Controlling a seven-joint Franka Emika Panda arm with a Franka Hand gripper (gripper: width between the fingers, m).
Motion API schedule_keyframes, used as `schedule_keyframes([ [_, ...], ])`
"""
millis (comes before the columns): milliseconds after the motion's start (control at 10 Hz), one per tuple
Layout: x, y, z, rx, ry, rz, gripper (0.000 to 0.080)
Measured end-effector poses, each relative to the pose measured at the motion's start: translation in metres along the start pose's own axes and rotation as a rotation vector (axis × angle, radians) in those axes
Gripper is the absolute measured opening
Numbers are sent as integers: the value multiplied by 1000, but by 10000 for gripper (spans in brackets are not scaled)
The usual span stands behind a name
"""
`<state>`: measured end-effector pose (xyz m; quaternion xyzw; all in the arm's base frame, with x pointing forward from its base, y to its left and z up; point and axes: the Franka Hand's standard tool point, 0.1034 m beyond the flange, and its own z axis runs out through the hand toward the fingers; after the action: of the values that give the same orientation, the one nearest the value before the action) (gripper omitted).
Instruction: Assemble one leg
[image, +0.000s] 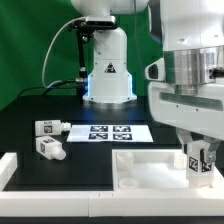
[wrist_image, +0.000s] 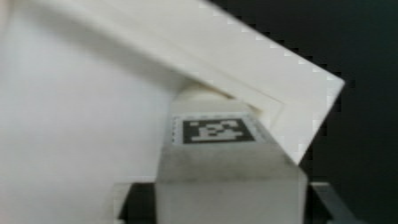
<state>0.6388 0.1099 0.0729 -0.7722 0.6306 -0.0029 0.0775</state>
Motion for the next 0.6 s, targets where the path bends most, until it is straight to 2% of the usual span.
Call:
schedule_keyframes([
  [100,1,1,0,8,-14,78,289],
  [200,-1,0,1,8,-15,111,367],
  [300,-1,0,1,8,-15,84,533],
  [400,-2,0,1,6,-14,66,533],
  [500,-4,1,-1,-17,-3,-141,631],
  [600,-4,0,-2,-15,-4,-324,631],
])
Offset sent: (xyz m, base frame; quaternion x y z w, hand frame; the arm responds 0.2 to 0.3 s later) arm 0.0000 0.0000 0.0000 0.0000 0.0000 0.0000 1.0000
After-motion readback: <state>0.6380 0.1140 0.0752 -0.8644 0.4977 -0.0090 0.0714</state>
